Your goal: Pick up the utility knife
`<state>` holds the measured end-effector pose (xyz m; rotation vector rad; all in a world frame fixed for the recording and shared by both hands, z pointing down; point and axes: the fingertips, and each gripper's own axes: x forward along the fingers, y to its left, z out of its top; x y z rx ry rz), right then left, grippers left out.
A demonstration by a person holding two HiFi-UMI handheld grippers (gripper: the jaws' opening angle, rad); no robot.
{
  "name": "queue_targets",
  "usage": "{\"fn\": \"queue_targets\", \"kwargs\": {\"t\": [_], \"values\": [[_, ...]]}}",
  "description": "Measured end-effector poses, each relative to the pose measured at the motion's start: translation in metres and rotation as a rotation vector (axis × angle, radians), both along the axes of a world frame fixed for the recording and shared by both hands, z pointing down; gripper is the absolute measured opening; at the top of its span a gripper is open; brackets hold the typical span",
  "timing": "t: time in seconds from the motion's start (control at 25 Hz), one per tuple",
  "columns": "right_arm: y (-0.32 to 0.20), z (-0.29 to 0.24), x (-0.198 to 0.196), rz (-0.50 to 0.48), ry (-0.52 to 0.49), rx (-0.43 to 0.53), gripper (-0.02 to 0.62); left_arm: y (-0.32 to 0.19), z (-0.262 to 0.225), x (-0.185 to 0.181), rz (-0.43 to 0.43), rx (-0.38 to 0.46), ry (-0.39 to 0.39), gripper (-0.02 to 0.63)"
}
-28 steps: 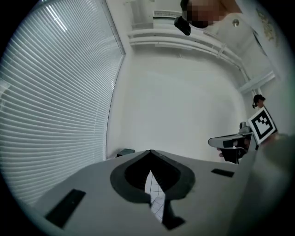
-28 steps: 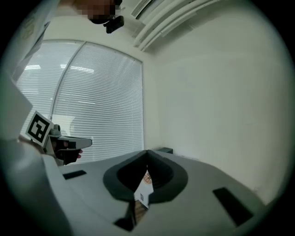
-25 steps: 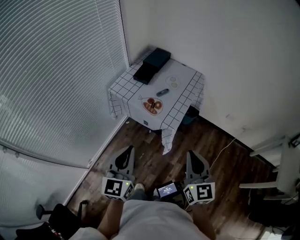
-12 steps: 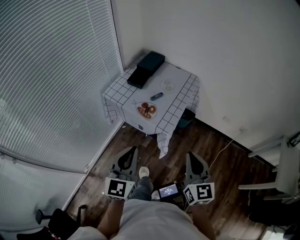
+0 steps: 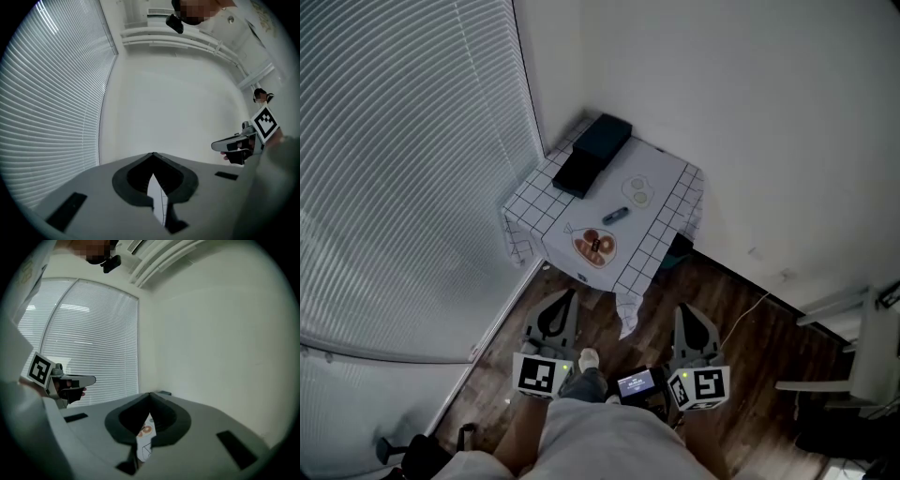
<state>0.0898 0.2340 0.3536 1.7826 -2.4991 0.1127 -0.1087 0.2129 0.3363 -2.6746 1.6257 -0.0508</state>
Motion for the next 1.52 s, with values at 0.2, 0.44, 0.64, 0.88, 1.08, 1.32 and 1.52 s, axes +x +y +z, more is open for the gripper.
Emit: {"fn": "queue_targets", "kwargs": {"t": [0.2, 0.44, 0.64, 0.88, 1.08, 1.32, 1.52], "values": [[-0.038, -0.008, -0.014, 0.022, -0.030, 0.013, 0.006, -0.037, -0.003, -0.009, 0.037, 0.006, 0.010, 0.006], [-0.072, -0.002, -0.034, 0.042, -0.013, 0.014, 0.006, -0.079, 0.006, -0.024, 0.069, -0.006, 0.009, 0.006], [-0.087, -0.001, -0.042, 0.057, -0.022, 0.001, 0.006, -0.103, 0.011, -0.036, 0.075, -0.031, 0.032, 0.006], [-0.115, -0.004, -0.027, 0.070, -0.005, 0.007, 0.006, -0.129, 0.015, -0.025, 0.083, -0.021, 0.014, 0.006], [-0.152, -0.003, -0.004, 0.091, -0.002, 0.008, 0.006, -0.159, 0.021, -0.014, 0.085, -0.037, 0.001, 0.008], [-0.197, 0.005, -0.001, 0.052, -0.041, -0.017, 0.006, -0.205, 0.022, -0.001, 0.078, -0.029, 0.001, 0.006], [-0.232, 0.017, 0.002, 0.016, -0.025, -0.033, 0.006, -0.237, 0.018, 0.016, 0.081, -0.017, -0.025, 0.006]]}}
